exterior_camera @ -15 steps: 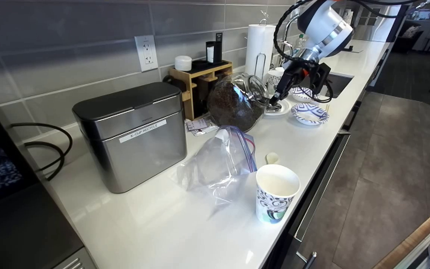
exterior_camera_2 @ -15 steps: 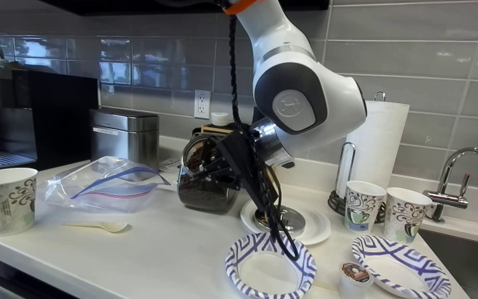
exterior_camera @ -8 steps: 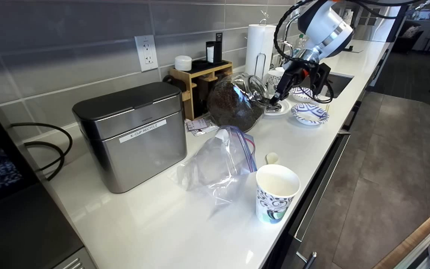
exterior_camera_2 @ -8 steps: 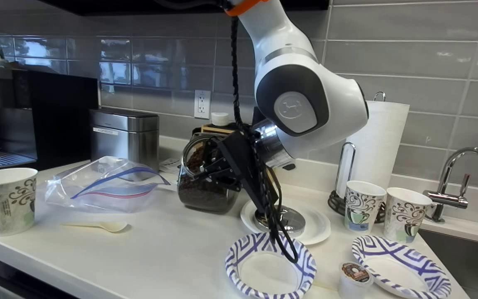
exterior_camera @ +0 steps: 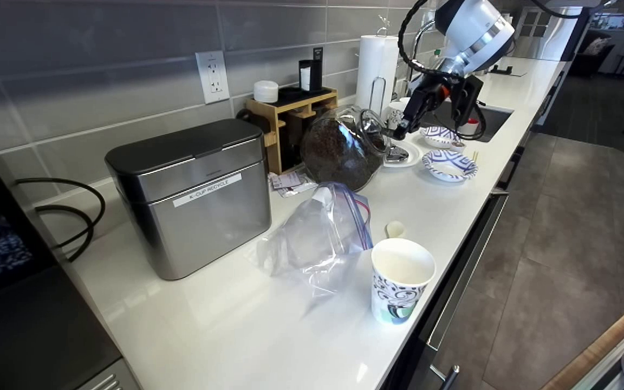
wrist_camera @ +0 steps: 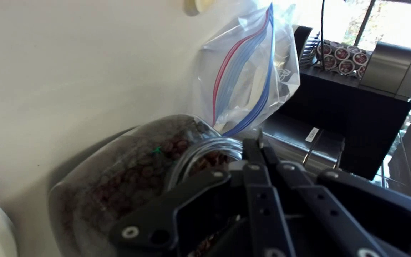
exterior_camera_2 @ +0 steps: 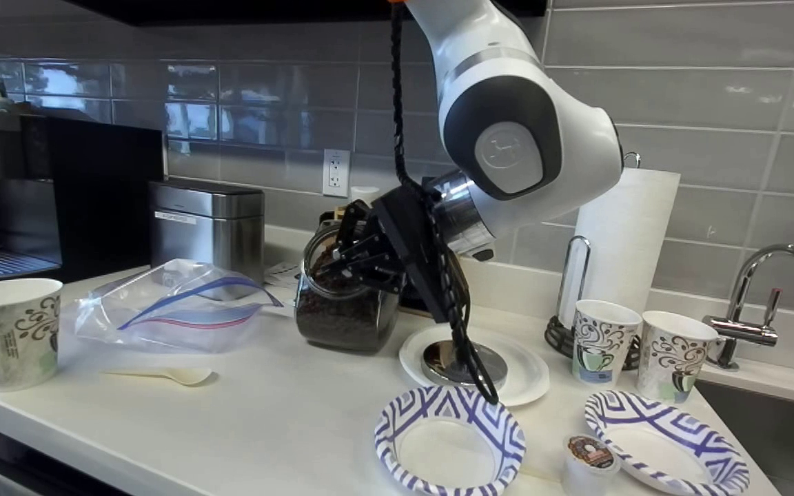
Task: Use the spoon to put some of the contents of the jar in the plate
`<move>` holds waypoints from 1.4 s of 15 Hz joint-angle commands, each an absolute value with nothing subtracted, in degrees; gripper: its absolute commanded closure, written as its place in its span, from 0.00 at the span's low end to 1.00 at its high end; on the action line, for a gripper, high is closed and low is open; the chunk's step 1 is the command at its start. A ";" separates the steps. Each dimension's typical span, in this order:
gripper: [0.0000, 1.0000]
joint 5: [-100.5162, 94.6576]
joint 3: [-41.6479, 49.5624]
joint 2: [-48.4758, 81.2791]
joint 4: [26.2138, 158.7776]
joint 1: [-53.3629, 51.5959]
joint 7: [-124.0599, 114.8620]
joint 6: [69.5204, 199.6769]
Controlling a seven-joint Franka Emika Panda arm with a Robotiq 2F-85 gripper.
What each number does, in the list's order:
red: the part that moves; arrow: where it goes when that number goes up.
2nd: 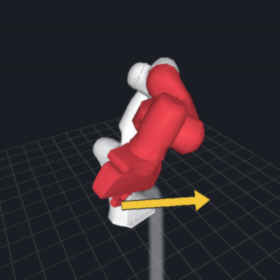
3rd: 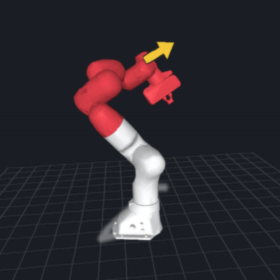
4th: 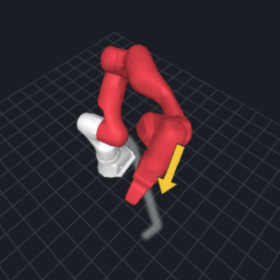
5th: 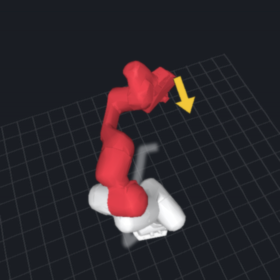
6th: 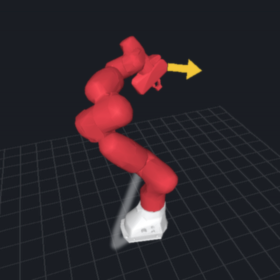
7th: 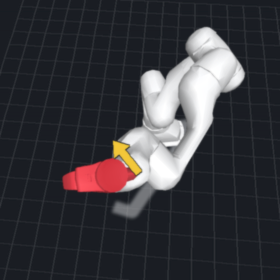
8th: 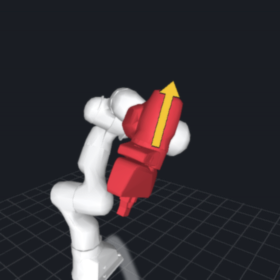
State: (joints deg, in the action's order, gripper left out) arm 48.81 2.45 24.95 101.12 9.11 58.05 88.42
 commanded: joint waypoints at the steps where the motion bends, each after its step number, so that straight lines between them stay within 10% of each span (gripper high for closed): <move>1: 0.99 46.34 2.75 26.16 96.21 9.61 49.83 81.70; 21: 0.99 45.54 3.10 32.44 86.44 10.58 28.96 66.02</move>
State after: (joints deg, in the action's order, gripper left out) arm 46.30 2.93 29.27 90.46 10.84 35.33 66.88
